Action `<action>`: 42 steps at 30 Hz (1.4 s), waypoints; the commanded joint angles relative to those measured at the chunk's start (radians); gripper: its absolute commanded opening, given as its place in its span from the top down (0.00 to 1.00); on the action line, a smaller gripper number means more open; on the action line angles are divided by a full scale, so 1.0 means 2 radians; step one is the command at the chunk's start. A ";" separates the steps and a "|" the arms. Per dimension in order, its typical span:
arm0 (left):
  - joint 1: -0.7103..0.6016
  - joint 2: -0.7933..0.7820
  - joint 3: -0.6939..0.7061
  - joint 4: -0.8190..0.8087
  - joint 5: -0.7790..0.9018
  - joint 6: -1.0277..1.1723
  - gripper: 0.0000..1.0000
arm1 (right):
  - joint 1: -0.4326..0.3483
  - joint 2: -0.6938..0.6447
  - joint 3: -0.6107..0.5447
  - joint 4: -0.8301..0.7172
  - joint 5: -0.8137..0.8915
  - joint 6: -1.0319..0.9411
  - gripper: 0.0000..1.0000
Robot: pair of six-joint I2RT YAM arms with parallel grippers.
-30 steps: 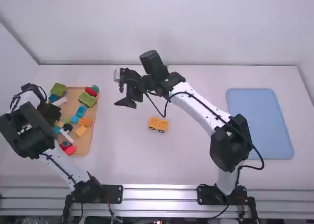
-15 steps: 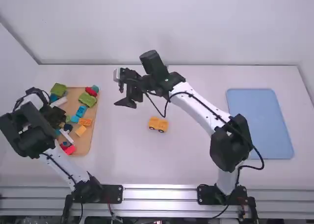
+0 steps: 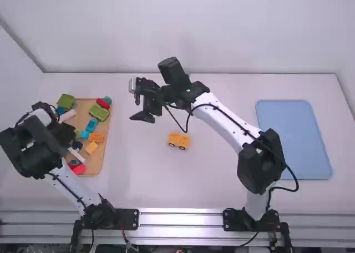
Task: Assemble lego blocks to make yellow taxi
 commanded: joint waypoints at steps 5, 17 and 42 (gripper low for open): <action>-0.001 0.004 0.005 -0.003 -0.002 0.001 0.98 | -0.002 0.004 0.019 0.001 -0.003 0.002 0.02; -0.011 -0.106 0.021 -0.008 0.056 0.082 0.98 | -0.001 0.004 0.019 -0.001 -0.002 0.002 0.02; -0.309 -0.409 -0.283 0.347 0.218 0.324 0.98 | -0.118 0.000 -0.145 0.273 -0.049 0.347 0.02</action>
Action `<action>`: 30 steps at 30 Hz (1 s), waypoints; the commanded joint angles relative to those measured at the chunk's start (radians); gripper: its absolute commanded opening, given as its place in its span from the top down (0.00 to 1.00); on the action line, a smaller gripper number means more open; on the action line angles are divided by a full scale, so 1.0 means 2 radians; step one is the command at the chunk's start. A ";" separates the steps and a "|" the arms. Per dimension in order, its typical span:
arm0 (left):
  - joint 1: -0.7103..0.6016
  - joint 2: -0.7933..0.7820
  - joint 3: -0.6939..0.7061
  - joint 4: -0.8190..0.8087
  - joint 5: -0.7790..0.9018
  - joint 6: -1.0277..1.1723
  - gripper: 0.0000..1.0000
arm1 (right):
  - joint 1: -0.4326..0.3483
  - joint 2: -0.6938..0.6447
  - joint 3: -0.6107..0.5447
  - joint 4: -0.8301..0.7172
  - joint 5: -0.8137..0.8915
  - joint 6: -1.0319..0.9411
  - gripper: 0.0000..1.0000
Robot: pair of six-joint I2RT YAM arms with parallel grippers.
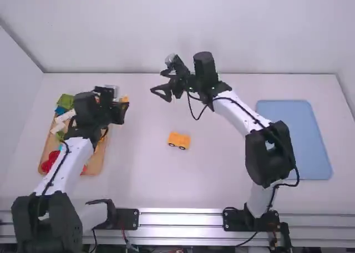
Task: Assemble lego blocks to make yellow taxi
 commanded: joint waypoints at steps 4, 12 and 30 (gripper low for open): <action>-0.066 -0.008 -0.002 0.041 -0.002 0.030 0.98 | -0.024 -0.042 -0.106 0.122 -0.022 0.119 0.04; -0.147 0.031 -0.002 0.093 -0.082 0.023 0.98 | -0.011 -0.069 -0.180 0.194 0.004 0.174 0.13; -0.184 0.105 -0.002 0.211 -0.038 -0.008 0.98 | 0.007 -0.069 -0.194 0.202 0.033 0.221 0.35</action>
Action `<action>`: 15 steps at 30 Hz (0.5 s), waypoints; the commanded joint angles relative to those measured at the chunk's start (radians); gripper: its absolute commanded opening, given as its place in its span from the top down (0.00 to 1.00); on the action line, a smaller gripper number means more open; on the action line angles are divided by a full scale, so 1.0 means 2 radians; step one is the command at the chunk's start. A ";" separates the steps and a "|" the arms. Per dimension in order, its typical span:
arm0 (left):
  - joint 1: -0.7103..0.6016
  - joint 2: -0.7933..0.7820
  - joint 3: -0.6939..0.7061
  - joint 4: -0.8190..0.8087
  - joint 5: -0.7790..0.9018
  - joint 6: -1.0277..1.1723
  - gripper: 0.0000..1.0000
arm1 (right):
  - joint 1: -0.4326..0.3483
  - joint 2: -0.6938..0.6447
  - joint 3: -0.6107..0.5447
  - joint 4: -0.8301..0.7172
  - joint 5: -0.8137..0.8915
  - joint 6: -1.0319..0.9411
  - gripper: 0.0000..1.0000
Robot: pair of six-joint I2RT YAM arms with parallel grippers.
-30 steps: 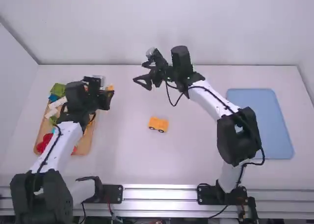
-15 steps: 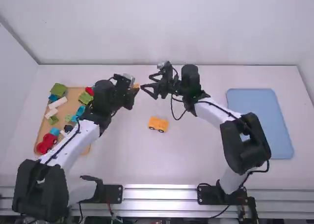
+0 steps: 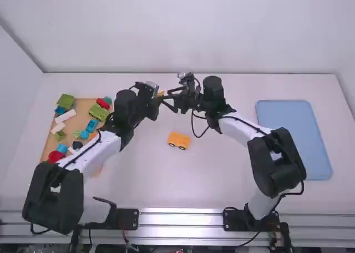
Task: Assemble lego blocks to make yellow taxi
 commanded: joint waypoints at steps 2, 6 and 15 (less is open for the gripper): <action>-0.006 0.018 -0.002 0.012 0.039 -0.010 0.98 | 0.009 -0.014 -0.003 0.002 0.013 0.008 0.37; -0.006 0.021 -0.002 0.009 0.054 -0.011 0.98 | 0.009 -0.014 -0.003 -0.008 0.040 0.008 0.26; -0.006 0.021 -0.002 0.026 0.095 -0.014 0.98 | 0.010 -0.014 -0.003 -0.012 0.045 0.008 0.33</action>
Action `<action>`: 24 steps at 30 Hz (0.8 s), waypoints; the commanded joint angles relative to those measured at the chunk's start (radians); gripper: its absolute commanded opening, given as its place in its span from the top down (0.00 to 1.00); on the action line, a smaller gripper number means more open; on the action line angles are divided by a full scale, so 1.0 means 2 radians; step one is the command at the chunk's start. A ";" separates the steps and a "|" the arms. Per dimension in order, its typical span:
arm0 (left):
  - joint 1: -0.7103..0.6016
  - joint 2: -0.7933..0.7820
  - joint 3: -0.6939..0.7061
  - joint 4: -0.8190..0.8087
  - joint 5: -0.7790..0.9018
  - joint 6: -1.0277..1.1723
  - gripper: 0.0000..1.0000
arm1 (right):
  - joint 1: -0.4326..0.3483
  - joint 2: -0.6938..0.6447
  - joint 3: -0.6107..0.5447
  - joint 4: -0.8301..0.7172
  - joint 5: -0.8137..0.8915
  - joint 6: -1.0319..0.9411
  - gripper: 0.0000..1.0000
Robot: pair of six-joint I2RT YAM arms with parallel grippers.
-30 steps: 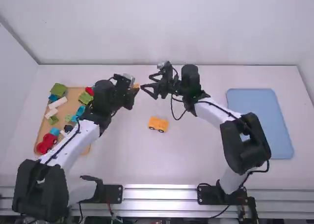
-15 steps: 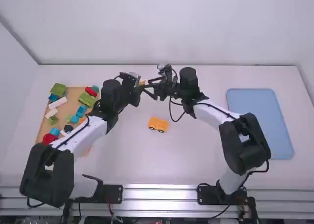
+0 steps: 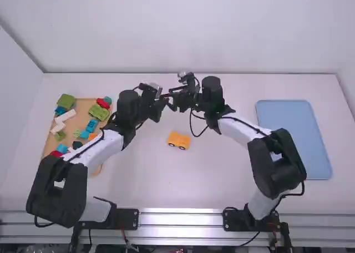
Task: Assemble lego blocks to make yellow taxi
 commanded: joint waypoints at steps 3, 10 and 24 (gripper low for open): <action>-0.003 0.001 -0.002 0.017 0.057 -0.004 0.98 | 0.005 -0.010 -0.003 -0.006 0.004 -0.001 0.39; -0.003 0.001 -0.002 0.025 0.056 -0.004 0.98 | 0.005 -0.010 -0.003 -0.009 -0.007 -0.001 0.63; 0.001 0.000 -0.002 0.024 0.040 -0.075 0.01 | -0.015 -0.010 -0.002 -0.002 -0.007 -0.017 0.84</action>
